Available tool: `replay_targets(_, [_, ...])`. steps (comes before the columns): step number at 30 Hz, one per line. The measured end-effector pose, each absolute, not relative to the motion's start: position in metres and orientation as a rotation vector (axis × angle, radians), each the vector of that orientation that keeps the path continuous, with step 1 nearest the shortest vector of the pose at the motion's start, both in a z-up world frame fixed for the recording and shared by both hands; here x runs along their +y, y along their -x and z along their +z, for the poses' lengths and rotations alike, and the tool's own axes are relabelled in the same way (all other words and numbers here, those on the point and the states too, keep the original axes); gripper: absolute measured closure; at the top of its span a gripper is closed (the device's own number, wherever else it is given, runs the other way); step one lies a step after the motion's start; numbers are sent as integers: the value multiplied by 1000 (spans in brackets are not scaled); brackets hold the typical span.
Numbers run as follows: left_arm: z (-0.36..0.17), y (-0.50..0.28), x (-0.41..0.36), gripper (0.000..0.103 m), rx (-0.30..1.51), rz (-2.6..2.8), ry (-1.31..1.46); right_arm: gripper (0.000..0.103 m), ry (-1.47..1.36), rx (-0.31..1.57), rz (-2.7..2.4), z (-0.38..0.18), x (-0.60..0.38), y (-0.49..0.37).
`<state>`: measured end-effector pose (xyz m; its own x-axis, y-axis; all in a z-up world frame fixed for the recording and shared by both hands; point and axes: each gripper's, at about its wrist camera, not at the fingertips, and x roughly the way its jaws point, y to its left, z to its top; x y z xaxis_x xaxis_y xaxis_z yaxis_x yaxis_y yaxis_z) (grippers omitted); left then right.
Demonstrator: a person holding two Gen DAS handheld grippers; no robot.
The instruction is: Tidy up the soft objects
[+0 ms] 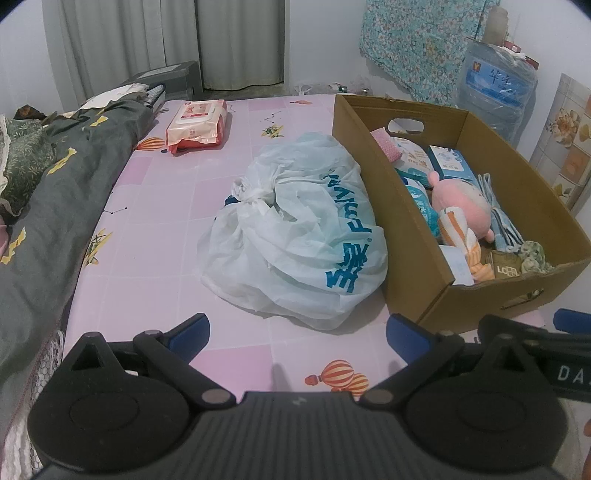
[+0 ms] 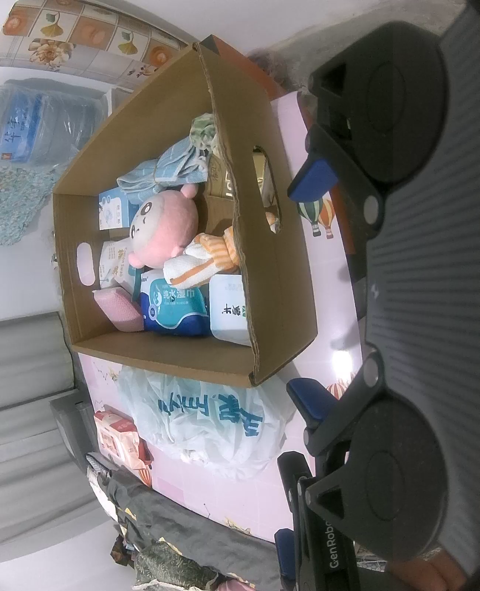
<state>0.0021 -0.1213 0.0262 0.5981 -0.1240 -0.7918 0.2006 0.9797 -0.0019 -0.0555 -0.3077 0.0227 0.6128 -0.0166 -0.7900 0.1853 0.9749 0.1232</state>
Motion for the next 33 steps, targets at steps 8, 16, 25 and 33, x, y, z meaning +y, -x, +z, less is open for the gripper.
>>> replay_targets(8, [26, -2, -121, 1, 911, -189, -90, 1, -200, 906, -118, 23, -308, 55])
replay_targets(16, [23, -2, -121, 1, 921, -190, -85, 1, -199, 910, -120, 22, -307, 56])
replay_targets(25, [22, -3, -127, 1, 936, -207, -81, 1, -193, 921, -131, 22, -312, 56])
replay_targets(33, [20, -6, -130, 1, 950, -215, -77, 1, -190, 934, -136, 22, -317, 54])
